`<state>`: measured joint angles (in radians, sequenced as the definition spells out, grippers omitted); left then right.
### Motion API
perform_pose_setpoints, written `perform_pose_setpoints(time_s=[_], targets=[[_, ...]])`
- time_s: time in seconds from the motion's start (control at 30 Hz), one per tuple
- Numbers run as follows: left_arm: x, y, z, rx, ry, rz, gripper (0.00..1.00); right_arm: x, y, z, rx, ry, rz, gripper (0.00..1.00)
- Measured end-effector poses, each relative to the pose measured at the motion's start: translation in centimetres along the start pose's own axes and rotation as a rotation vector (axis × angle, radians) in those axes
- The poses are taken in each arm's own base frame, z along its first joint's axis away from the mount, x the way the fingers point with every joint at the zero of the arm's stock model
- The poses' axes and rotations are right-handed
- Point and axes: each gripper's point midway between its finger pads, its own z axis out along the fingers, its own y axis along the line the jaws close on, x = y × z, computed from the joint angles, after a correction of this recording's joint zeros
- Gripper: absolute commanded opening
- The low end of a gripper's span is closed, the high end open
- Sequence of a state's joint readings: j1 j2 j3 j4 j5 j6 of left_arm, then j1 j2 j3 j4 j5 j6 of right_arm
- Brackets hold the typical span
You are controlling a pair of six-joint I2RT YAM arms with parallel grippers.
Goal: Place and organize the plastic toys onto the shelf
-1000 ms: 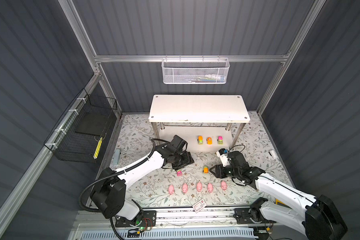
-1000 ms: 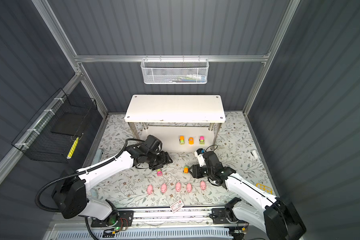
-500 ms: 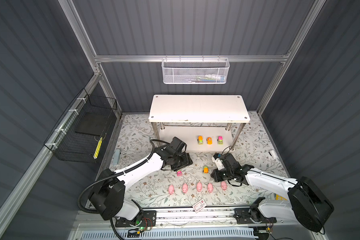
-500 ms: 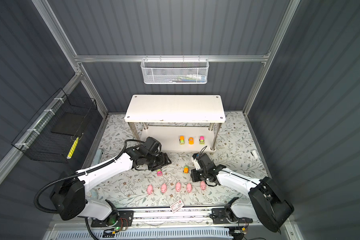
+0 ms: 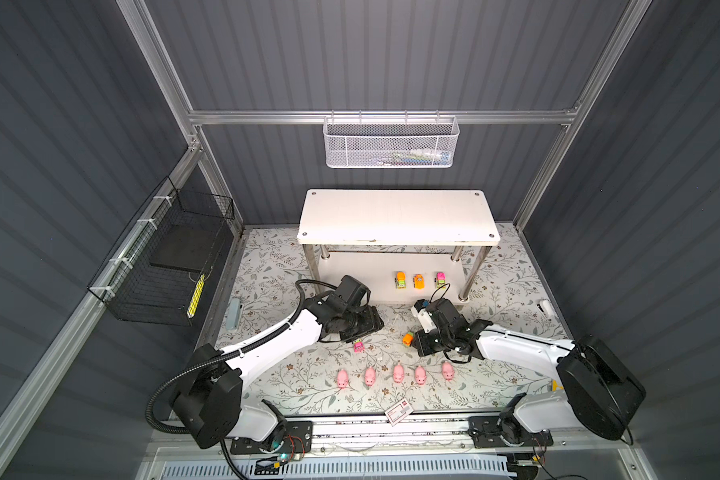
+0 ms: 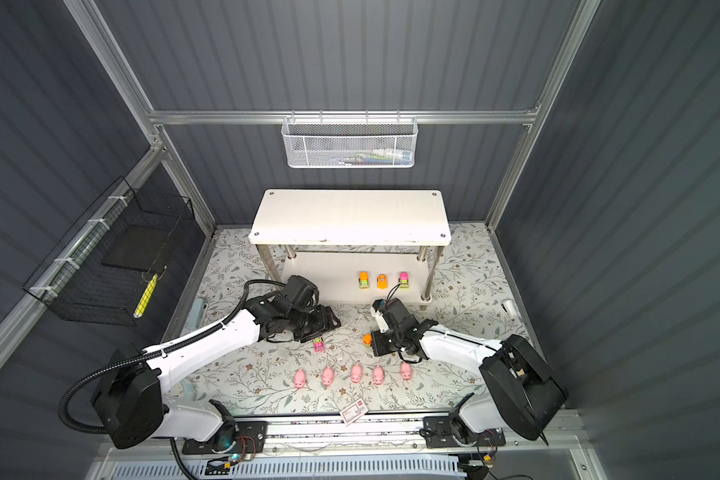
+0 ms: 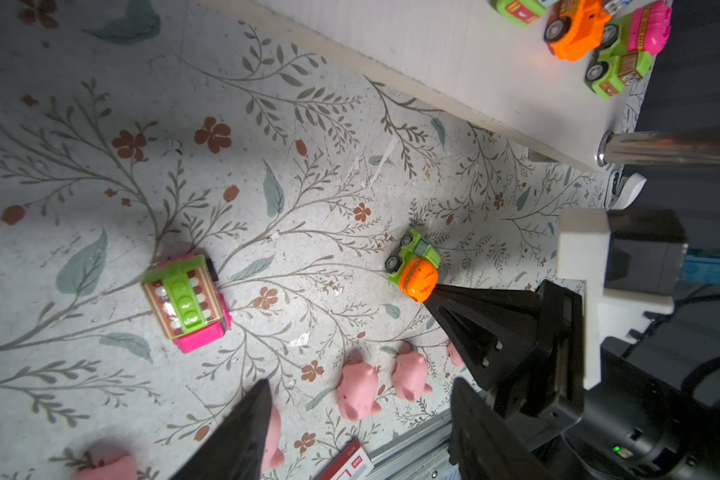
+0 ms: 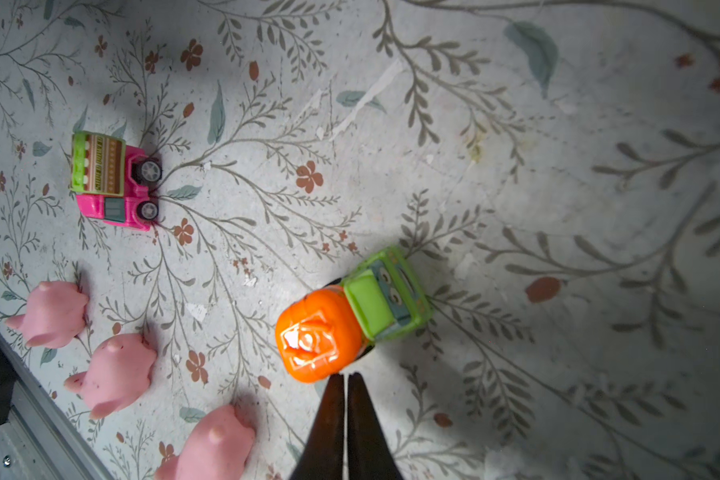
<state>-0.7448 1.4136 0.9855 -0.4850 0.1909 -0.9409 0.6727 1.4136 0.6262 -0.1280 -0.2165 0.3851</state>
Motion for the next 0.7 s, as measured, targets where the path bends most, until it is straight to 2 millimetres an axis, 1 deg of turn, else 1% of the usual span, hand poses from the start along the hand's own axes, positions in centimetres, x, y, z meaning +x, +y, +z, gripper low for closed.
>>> perform_pose_setpoints(time_s=[0.33, 0.43, 0.53, 0.6, 0.67, 0.7], targets=[[0.1, 0.7, 0.2, -0.01, 0.001, -0.001, 0.68, -1.7, 2.0, 0.4, -0.025, -0.005, -0.046, 0.11], [0.2, 0.9, 0.2, -0.012, 0.002, -0.001, 0.68, -2.0, 2.3, 0.2, -0.032, -0.016, -0.055, 0.12], [0.3, 1.2, 0.3, -0.017, 0.005, -0.001, 0.68, -2.2, 2.6, -0.5, -0.041, -0.031, -0.066, 0.15], [0.4, 1.4, 0.4, -0.019, 0.006, -0.002, 0.68, -2.3, 2.9, -1.2, -0.051, -0.053, -0.077, 0.19], [0.5, 1.5, 0.5, -0.022, 0.009, -0.003, 0.68, -2.4, 3.1, -1.9, -0.06, -0.075, -0.082, 0.3], [0.6, 1.6, 0.5, -0.023, 0.01, -0.003, 0.68, -2.4, 3.1, -2.1, -0.06, -0.082, -0.089, 0.34]])
